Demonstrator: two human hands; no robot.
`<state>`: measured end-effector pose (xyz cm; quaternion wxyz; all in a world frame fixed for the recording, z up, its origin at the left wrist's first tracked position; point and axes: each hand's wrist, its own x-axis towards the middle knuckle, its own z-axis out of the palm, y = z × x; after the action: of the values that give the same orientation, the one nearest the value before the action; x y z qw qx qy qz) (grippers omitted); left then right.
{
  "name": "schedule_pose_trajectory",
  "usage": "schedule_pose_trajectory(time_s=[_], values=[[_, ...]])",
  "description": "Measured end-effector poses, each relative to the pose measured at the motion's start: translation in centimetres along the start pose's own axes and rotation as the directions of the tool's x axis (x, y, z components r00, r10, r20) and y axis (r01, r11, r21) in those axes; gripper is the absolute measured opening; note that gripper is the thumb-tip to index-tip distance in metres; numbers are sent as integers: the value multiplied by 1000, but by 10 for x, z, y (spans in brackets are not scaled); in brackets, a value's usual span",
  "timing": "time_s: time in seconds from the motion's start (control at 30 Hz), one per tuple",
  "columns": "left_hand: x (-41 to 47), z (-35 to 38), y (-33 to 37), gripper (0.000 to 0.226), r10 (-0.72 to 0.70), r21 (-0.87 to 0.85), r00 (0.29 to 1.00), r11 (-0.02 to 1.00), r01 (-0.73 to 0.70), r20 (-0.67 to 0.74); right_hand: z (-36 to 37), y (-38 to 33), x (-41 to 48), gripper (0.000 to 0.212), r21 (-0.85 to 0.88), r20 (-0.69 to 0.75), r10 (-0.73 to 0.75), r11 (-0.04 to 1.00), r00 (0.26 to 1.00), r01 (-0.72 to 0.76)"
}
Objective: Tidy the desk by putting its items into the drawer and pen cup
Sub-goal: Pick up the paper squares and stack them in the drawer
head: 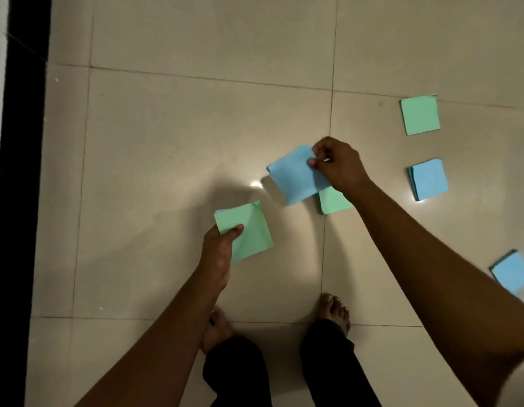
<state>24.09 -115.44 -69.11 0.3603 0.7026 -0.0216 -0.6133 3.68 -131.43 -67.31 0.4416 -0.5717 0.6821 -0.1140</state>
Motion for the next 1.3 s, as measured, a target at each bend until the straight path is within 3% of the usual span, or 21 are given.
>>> schedule_pose_trajectory(time_s=[0.1, 0.17, 0.23, 0.33, 0.53, 0.67, 0.73, 0.83, 0.9, 0.97, 1.07, 1.2, 1.3], values=[[-30, 7, 13, 18, -33, -33, 999, 999, 34, 14, -40, -21, -56, 16, 394, 43, 125, 910, 991, -132], [-52, 15, 22, 15, -40, -84, 997, 995, 46, 70, -51, -33, -89, 17, 473, 127, 142, 861, 982, -186], [-74, 27, 32, 15, -54, -179, 986, 980, 83, 159, -49, -42, -113, 18, 452, 174, 149, 866, 973, -213], [-99, 46, 42, 38, -65, -226, 965, 966, 124, 253, -43, -47, -132, 18, 360, 141, 151, 913, 978, -193], [-113, 72, 37, 44, 9, -131, 988, 991, 11, 152, -41, -40, -142, 16, 254, 24, 137, 957, 990, -138], [-103, 81, 26, 37, 22, -149, 994, 989, -5, 107, -48, 17, -111, 19, 318, -184, 312, 916, 932, -244], [-92, 85, 18, 36, 18, -135, 995, 991, -4, 103, -39, 57, -85, 28, 200, -201, 377, 919, 904, -338], [-68, 90, 2, 33, 22, -119, 995, 993, -10, 98, -20, 107, -49, 48, -216, -129, 338, 908, 932, -360], [-52, 94, -7, 31, 20, -104, 996, 995, -11, 91, -12, 124, -26, 57, -508, -44, 177, 844, 983, -174], [-37, 95, -15, 30, 22, -82, 996, 996, -15, 86, -5, 129, -2, 69, -725, 110, 10, 685, 994, 74], [-18, 99, -23, 33, 22, -81, 996, 997, -15, 82, 3, 131, 25, 80, -846, 271, -49, 464, 961, 262], [-4, 103, -28, 35, 29, -86, 996, 996, -21, 85, 10, 136, 38, 78, -878, 280, -117, 370, 953, 303], [0, 104, -29, 33, 27, -64, 996, 998, -22, 87, 6, 135, 43, 62, -889, 292, -155, 319, 944, 328]])
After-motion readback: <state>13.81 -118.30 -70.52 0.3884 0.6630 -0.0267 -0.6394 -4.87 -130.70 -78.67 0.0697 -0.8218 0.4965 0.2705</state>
